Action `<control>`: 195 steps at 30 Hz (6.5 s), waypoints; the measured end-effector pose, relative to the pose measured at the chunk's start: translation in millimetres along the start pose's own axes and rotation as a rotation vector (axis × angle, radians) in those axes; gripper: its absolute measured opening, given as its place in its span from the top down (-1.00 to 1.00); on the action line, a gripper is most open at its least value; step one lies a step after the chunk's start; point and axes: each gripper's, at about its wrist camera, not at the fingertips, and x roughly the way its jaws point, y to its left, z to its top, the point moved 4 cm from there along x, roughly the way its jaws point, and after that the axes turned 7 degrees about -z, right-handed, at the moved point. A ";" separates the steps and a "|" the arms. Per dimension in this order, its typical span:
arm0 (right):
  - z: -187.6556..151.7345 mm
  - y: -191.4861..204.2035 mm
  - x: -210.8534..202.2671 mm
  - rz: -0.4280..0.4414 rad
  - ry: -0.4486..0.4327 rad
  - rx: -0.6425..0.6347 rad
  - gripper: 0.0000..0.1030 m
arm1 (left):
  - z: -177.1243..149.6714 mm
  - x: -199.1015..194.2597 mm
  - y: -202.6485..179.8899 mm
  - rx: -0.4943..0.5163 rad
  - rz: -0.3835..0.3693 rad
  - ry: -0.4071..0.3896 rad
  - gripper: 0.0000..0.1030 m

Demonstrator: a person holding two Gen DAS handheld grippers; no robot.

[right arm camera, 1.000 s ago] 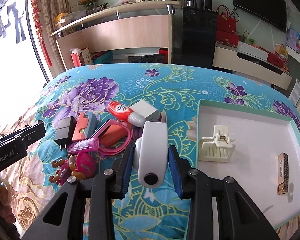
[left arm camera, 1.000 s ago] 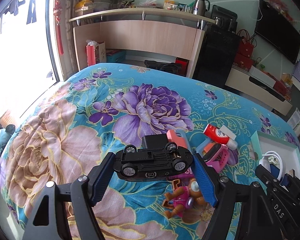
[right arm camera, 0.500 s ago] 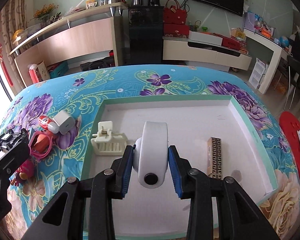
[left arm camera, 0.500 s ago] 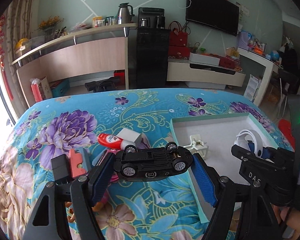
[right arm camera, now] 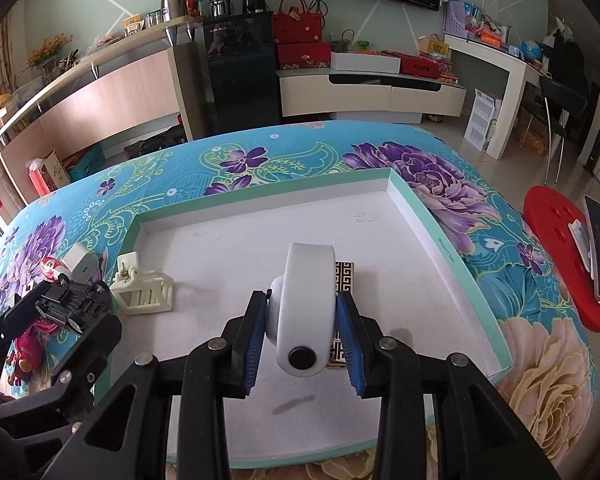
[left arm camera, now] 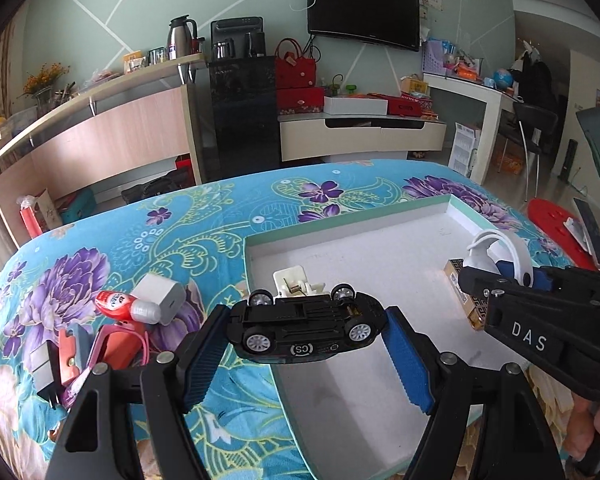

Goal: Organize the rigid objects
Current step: 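Carry the car and white round object into the tray and release both, then move both tools back toward the remaining pile of items, then grasp the pink toy dog with the right tool while the left tool grasps the black charger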

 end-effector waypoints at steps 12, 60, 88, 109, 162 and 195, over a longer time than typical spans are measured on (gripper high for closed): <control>-8.3 3.9 18.2 0.024 0.060 -0.008 0.28 | -17.7 19.2 -12.1 0.036 0.002 0.057 -0.54; -3.0 19.5 21.9 0.046 0.033 -0.053 -0.74 | -12.9 -22.3 83.3 -0.227 0.249 -0.049 -1.00; 14.3 110.7 -8.0 0.163 -0.067 -0.109 -0.91 | -0.1 -93.8 187.2 -0.489 0.454 -0.013 -1.00; -19.7 227.3 -32.2 0.336 -0.060 -0.323 -0.91 | -71.9 -114.6 261.8 -0.696 0.451 0.049 -1.00; -79.0 285.7 -7.9 0.325 0.060 -0.489 -0.91 | -93.4 -91.6 276.2 -0.700 0.407 0.114 -1.00; -60.4 230.2 9.6 0.262 0.112 -0.380 -0.20 | -78.5 -40.5 272.0 -0.662 0.343 0.125 -0.44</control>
